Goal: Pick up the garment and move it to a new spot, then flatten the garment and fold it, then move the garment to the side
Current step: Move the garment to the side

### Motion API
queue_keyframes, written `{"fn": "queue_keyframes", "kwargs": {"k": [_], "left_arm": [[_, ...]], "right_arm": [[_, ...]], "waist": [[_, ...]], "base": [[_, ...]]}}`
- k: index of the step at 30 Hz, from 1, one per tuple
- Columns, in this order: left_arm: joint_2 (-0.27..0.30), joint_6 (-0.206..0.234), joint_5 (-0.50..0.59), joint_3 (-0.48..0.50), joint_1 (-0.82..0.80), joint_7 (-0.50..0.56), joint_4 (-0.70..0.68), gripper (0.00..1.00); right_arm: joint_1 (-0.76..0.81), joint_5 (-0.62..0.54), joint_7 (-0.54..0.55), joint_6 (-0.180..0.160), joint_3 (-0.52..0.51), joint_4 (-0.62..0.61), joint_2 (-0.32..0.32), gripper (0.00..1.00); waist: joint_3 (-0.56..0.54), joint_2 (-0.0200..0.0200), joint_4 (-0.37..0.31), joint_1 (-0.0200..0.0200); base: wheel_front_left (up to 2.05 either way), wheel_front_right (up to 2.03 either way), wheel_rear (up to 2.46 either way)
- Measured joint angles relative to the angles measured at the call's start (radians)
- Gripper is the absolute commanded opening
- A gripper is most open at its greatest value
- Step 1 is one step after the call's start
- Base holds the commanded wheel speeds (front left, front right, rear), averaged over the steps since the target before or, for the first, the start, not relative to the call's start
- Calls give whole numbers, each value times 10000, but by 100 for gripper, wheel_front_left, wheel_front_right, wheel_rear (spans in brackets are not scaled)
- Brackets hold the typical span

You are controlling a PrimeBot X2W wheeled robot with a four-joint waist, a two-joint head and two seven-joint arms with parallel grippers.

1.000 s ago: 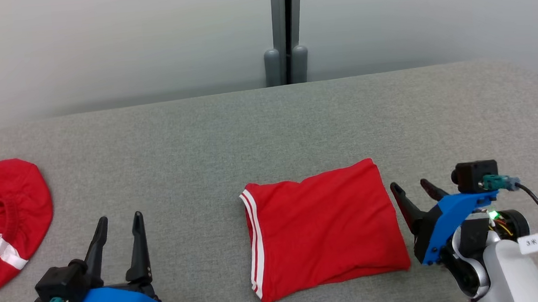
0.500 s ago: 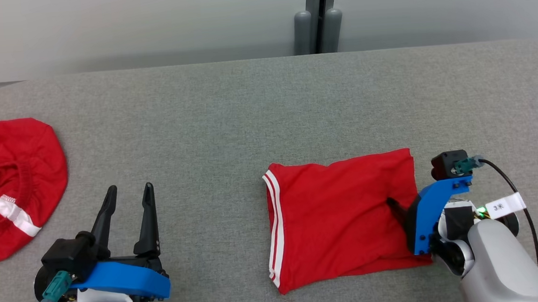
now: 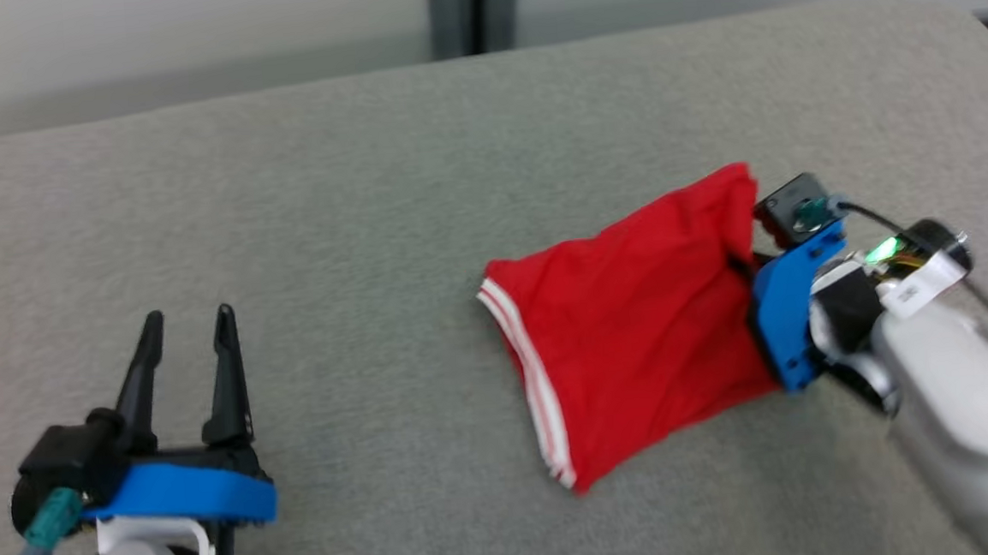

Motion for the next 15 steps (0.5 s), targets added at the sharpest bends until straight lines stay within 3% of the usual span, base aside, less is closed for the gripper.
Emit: {"fn": "queue_keyframes", "kwargs": {"k": [7,15], "left_arm": [[368,-13,249,52,-610,98,-690,100],[1011,56,629,65,-1277,773,-1893,100]], "right_arm": [[-1563,-309,-1243,-2,468,-121,-2295,0],[-2707,-727,-2406,2,138,897,-3354,0]], "waist": [[958,0,-1032,0],[2304,0,-1841,0]], "base": [[0,0,0],[0,0,0]]}}
